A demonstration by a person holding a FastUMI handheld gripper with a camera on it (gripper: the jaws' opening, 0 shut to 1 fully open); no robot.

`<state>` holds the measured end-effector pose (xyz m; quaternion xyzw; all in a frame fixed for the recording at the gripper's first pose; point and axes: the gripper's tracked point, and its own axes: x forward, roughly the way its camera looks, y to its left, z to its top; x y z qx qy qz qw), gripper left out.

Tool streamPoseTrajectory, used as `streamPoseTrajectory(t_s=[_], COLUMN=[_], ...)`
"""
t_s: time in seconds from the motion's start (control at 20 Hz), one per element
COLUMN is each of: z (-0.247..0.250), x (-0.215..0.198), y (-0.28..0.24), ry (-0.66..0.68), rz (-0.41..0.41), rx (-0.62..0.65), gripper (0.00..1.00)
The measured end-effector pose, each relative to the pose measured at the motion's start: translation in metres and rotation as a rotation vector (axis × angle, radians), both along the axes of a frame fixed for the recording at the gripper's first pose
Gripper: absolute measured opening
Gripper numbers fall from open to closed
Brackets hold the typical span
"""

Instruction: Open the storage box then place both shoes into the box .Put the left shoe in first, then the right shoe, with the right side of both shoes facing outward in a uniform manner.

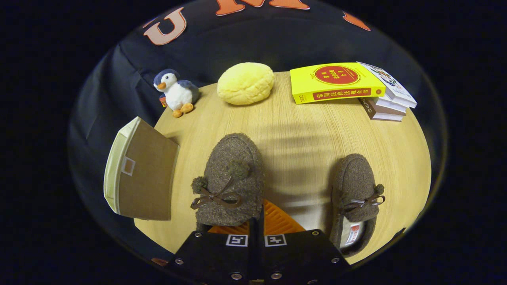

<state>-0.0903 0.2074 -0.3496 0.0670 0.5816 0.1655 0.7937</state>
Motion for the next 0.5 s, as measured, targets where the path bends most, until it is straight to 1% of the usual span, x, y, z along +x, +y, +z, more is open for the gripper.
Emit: streamPoseTrajectory(t_s=[0.25, 0.35, 0.5], z=[0.067, 0.091, 0.119], x=[0.003, 0.005, 0.003], y=[0.064, 0.094, 0.137], ry=[-0.038, -0.056, -0.072], rz=[-0.035, -0.035, -0.012], rx=[0.000, 0.006, 0.000], gripper=[0.01, 0.02, 0.02])
